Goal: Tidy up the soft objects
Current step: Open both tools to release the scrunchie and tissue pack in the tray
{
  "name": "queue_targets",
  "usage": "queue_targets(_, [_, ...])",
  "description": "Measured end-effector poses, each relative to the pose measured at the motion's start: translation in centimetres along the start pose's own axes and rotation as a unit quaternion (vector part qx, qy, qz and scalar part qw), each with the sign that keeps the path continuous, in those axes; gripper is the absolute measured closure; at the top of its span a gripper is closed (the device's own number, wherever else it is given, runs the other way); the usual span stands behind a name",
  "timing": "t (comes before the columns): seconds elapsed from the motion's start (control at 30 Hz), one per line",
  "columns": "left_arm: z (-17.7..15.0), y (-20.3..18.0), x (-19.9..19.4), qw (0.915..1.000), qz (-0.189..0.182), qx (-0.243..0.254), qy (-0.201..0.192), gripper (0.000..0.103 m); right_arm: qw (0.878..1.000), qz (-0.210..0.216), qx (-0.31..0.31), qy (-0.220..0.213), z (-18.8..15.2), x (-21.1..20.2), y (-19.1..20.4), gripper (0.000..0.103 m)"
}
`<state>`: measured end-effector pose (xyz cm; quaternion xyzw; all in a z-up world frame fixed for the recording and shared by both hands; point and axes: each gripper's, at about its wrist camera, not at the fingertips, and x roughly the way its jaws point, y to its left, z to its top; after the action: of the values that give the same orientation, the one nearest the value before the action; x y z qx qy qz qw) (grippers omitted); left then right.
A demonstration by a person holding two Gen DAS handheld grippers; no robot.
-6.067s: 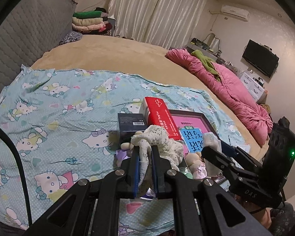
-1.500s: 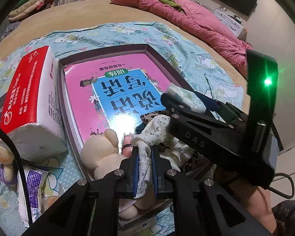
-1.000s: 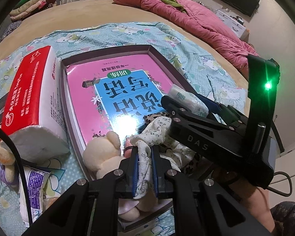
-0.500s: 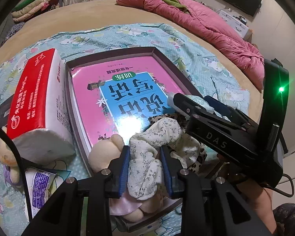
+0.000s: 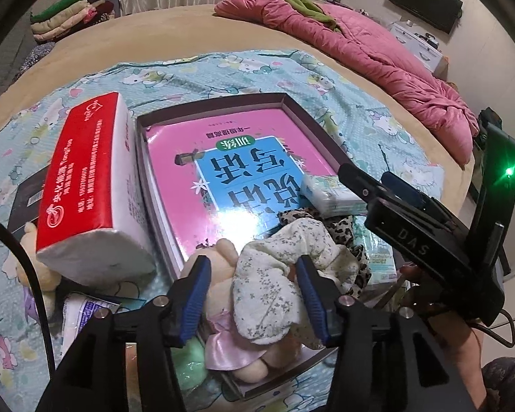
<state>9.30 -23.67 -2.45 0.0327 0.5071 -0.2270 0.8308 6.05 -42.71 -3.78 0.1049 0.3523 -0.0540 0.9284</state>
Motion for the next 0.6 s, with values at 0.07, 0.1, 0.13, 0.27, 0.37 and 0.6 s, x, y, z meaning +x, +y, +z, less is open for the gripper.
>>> queue_targets(0.07, [0.0,0.2,-0.1,1.0000,0.003,-0.002,-0.002,0.048,1.000,0.000,-0.002,0.000,0.0,-0.1,0.1,0.024])
queue_targets(0.1, [0.0,0.2,-0.2,1.0000,0.003,-0.003,-0.002,0.048,1.000,-0.001,-0.003,-0.001,0.0,-0.1,0.1,0.023])
queue_targets(0.13, [0.0,0.3,-0.3,1.0000,0.003,-0.002,-0.003,0.047,1.000,-0.001,-0.003,-0.002,-0.1,-0.2,0.1,0.023])
queue_targets(0.27, [-0.1,0.1,-0.8,1.0000,0.006,0.002,-0.006,0.041,1.000,-0.002,-0.002,-0.003,-0.1,-0.3,0.1,0.023])
queue_targets(0.37, [-0.1,0.1,-1.3,0.9999,0.006,0.003,-0.012,0.037,1.000,-0.003,0.002,-0.009,0.0,-0.8,0.0,0.023])
queue_targets(0.6, [-0.2,0.3,-2.7,0.9996,0.012,0.003,-0.024,0.031,1.000,-0.005,0.020,-0.017,-0.1,-2.1,-0.5,0.023])
